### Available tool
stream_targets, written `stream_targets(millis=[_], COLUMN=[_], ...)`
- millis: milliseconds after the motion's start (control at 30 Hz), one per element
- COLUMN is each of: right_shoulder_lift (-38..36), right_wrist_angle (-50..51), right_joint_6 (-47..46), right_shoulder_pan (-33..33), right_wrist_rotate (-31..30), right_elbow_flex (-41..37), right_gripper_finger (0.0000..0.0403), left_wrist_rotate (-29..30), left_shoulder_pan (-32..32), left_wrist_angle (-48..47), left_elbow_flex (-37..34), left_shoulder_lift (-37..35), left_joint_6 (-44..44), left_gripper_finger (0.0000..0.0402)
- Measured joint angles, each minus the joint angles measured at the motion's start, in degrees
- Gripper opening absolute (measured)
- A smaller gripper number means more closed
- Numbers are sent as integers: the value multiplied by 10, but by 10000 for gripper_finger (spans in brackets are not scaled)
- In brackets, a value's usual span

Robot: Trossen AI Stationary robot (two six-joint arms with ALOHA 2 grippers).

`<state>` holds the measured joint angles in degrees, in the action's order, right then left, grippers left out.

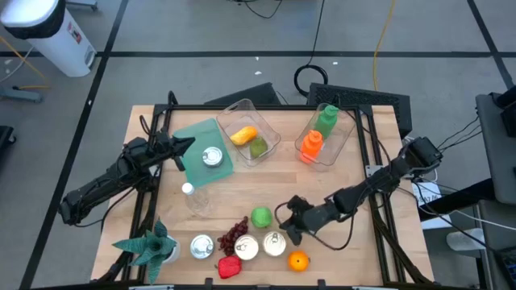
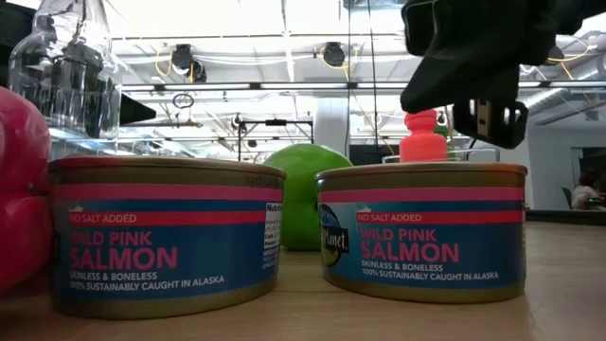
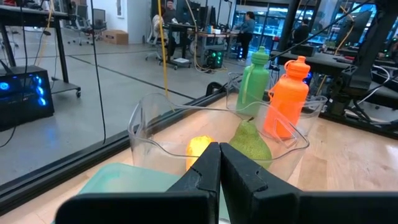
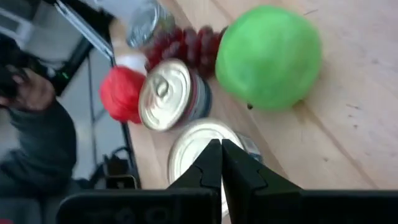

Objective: Pick & Place Food Item
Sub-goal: Stack the blue tuna can on the green tuna can in the green bin

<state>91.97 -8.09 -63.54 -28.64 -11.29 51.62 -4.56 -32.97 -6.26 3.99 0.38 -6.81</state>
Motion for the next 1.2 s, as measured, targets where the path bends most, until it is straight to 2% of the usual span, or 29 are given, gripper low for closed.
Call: stream_targets(millis=[167,367,667,900,1200], right_shoulder_lift=[45,96,118,106,97], right_wrist_angle=[25,121,192,273,350], right_joint_6=[24,33,28,26,74], right_shoulder_pan=[2,5,26,51,118], right_wrist_rotate=[66,98,131,74,7], right_elbow_flex=[54,116,127,128,126], right_gripper_finger=[0,0,0,0,0], left_wrist_rotate=[0,0,0,-4,-4], left_shoulder_pan=[0,0,0,0,0], left_wrist_angle=[0,-3,-12,-13,-12], left_elbow_flex=[0,0,0,0,0], left_shoulder_lift=[0,0,0,0,0], left_joint_6=[-2,-2,-1,-4,-9], left_gripper_finger=[15,15,15,15,15])
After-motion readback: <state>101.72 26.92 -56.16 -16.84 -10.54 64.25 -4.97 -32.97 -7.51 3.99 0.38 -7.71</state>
